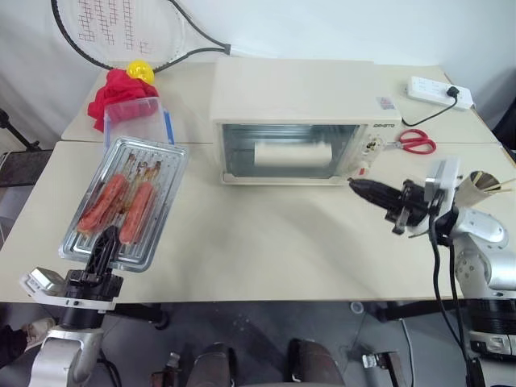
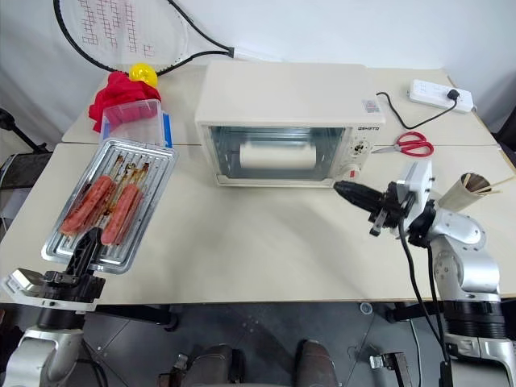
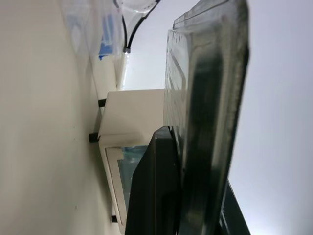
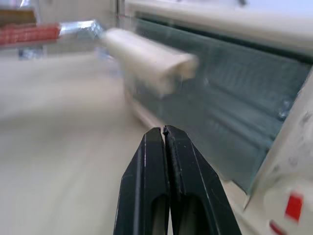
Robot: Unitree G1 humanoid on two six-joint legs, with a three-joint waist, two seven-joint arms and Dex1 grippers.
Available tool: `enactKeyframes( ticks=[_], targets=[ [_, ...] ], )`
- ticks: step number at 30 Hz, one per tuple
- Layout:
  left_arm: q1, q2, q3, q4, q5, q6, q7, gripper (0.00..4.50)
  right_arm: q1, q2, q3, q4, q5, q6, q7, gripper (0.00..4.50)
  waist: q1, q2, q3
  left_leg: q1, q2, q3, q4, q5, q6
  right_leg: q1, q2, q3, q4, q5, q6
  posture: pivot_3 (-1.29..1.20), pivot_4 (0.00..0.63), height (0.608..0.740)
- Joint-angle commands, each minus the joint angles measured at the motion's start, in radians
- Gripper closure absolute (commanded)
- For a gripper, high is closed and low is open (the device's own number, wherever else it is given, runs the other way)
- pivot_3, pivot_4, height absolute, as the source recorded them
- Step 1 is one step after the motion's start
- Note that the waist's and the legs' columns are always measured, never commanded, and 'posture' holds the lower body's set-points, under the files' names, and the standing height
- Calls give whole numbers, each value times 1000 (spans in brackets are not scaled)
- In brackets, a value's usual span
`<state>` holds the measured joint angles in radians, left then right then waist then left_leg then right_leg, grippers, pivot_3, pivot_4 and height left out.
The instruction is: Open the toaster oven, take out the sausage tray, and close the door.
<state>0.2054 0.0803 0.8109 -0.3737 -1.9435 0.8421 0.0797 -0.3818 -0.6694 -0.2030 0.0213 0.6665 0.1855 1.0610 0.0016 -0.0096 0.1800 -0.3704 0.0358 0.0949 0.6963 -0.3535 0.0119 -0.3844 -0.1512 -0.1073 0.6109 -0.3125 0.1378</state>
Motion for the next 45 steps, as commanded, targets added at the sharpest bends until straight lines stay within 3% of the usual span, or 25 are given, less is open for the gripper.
enactKeyframes(
  ticks=[1,3,6,13,18,23,28,31,36,45],
  targets=[
    [-16,45,47,31,-29,70,-45,4500,-72,-14,-84,-112,153,162,-99,4414,-1,0,0,0,0,0,0,0,0,0,0,0,0,0,0,0,150,740],
    [-6,94,36,61,-29,141,-97,4500,-64,-44,-87,-160,165,211,-92,4414,1,0,0,0,1,0,-1,0,0,0,0,0,0,0,0,0,150,740],
    [10,188,16,116,-29,241,-176,4500,22,-87,-95,-235,145,225,-53,3825,12,0,0,-1,1,-1,-1,-2,-1,-1,1,-1,-1,0,-1,0,150,740],
    [-3,483,-69,309,-29,431,-311,4500,272,-109,-170,-401,95,157,-6,1579,23,0,0,-1,-1,3,-3,-2,-1,-4,1,3,0,0,0,0,150,740],
    [-124,633,-255,378,-29,502,-341,4500,435,-111,-257,-441,62,111,10,31,25,0,-1,-1,-1,3,-3,-2,-2,-4,0,3,1,0,0,0,150,740],
    [-334,670,-463,458,-29,522,-297,4500,559,-111,-355,-461,61,101,16,31,23,1,-1,-1,-1,4,-4,-2,-2,-5,0,4,1,0,0,0,150,740],
    [-630,602,-686,612,35,529,-210,4500,697,-90,-459,-559,87,118,-15,31,28,1,-1,-1,-2,4,-4,0,-3,-6,1,4,2,0,0,0,150,740],
    [-712,561,-738,676,79,547,-207,4500,753,-80,-503,-607,106,131,-32,31,21,1,-1,0,-3,5,-5,0,-3,-5,1,5,2,1,1,0,150,740],
    [-838,450,-818,764,269,567,-211,4500,876,-49,-581,-692,137,155,-58,31,25,1,-1,-1,-3,5,-6,0,-3,-6,1,5,2,1,2,0,150,740],
    [-924,303,-841,820,611,524,-310,4500,1015,2,-626,-764,138,144,-70,31,30,1,-1,0,-3,10,-5,1,-2,-4,1,5,0,1,3,0,150,740]
  ],
)
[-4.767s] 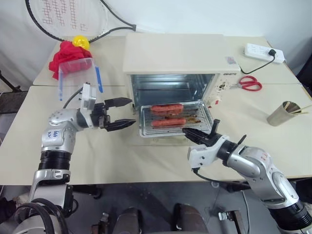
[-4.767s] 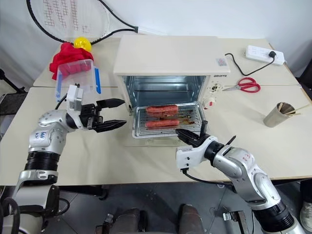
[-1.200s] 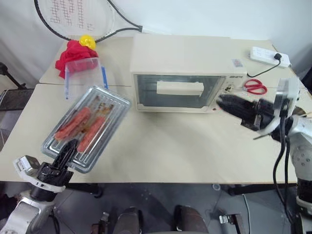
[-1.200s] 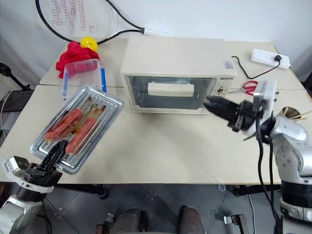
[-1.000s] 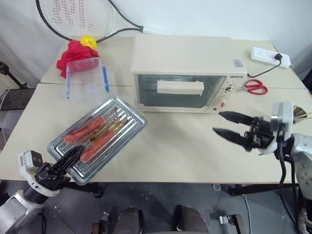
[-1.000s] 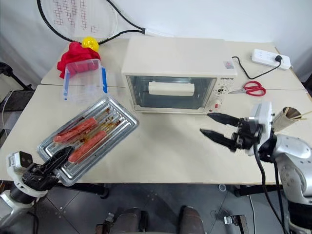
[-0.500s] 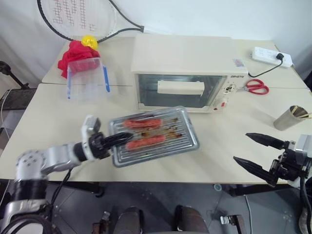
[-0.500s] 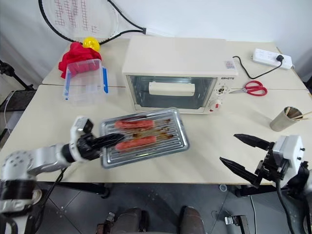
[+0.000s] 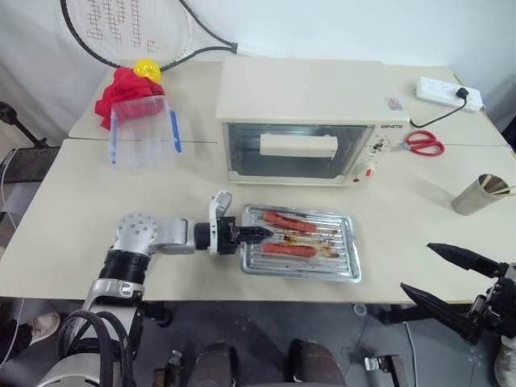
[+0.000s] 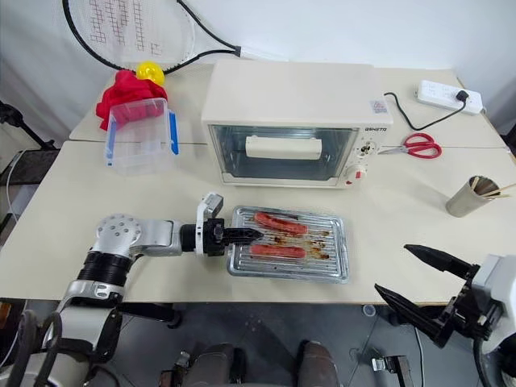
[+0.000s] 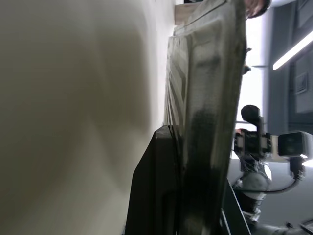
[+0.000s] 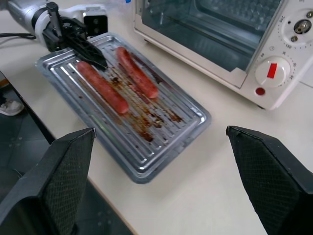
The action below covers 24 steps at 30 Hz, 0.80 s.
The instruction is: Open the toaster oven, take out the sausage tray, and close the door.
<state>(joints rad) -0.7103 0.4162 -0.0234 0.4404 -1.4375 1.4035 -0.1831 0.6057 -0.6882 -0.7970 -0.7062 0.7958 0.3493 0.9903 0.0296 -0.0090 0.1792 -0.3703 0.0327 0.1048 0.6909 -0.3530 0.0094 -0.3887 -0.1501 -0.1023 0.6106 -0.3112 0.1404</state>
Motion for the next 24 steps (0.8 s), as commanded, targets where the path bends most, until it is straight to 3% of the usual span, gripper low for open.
enactKeyframes(
  ticks=[1,3,6,12,17,19,24],
  targets=[
    [-10,-41,-6,2,132,-36,-73,4500,39,28,-30,-44,7,-24,1,31,5,1,0,1,0,0,0,0,0,1,0,0,0,0,0,0,150,740],
    [-10,-45,4,-10,169,-17,-102,4500,54,41,-24,-57,8,-29,-2,31,8,1,-1,1,0,0,0,0,0,2,0,-1,-1,0,0,0,150,740],
    [1,-38,16,-52,226,-19,-149,3911,58,47,-9,-60,1,-37,-2,0,8,1,-1,2,0,-2,0,0,0,2,0,0,0,0,0,0,150,740],
    [68,53,8,-209,372,-104,-284,2106,7,23,43,-21,-13,-47,6,0,-6,1,-1,0,0,-5,-1,0,0,-1,0,0,0,0,0,0,150,740],
    [187,225,-78,-398,589,-398,-556,628,-63,-5,104,24,-29,-45,23,0,-8,2,-1,1,1,-3,-2,1,-1,-2,1,1,0,0,0,0,150,740],
    [262,294,-40,-448,633,-534,-685,77,-90,-21,123,51,-33,-46,41,0,-6,2,-1,1,1,-3,-2,1,-1,-2,0,1,0,0,0,0,150,740],
    [443,430,83,-460,755,-922,-977,31,-174,-66,160,160,-52,-60,101,0,-7,2,-1,0,1,-1,-4,1,-1,-4,0,1,-2,0,0,0,150,740]
  ],
)
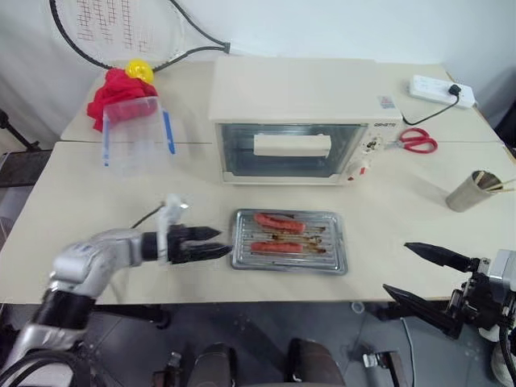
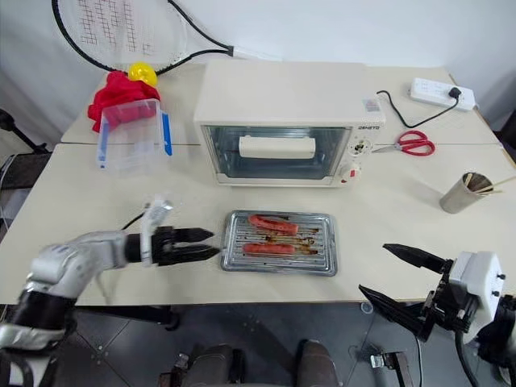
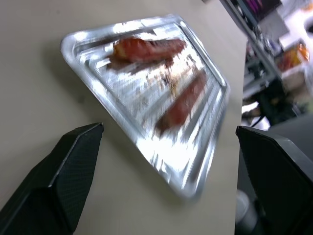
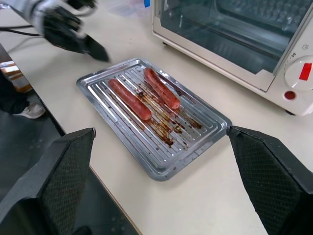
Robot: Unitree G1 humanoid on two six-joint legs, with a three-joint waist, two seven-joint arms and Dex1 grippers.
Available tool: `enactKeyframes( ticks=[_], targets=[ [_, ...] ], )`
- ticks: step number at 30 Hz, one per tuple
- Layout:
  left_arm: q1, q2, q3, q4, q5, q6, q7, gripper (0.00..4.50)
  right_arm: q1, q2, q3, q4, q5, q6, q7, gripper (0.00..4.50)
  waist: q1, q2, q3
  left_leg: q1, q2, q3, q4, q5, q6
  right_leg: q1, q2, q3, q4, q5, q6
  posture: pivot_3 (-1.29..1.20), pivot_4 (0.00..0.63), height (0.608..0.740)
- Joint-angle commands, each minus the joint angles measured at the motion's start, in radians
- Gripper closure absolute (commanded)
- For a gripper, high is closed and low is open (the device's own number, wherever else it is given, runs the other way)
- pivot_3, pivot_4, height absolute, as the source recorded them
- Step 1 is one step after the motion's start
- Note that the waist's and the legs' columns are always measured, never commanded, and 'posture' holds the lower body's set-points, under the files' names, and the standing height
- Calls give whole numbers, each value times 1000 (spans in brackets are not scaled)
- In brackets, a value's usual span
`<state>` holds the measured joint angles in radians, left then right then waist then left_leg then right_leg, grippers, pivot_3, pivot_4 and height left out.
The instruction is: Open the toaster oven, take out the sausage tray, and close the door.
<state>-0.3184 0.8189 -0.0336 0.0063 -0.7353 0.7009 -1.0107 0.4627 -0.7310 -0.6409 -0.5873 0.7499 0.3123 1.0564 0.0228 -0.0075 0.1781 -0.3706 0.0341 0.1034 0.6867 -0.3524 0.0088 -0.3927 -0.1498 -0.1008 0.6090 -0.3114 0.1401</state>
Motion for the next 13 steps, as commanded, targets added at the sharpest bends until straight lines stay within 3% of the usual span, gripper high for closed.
enactKeyframes(
  ticks=[1,7,13],
  targets=[
    [75,24,130,-11,71,-310,-181,31,-49,-34,10,62,-8,-25,44,0,3,0,0,0,0,0,0,0,0,0,0,0,0,0,0,0,150,740],
    [169,39,278,20,168,-693,-328,31,-128,-82,3,107,27,-18,108,0,5,0,0,0,0,0,-1,-1,1,1,-2,-1,-1,0,0,0,150,740],
    [231,48,330,-4,172,-676,-297,31,-140,-92,8,116,41,-6,139,0,1,0,0,0,0,0,-1,-1,2,1,-2,-1,0,0,0,0,150,740]
  ],
)
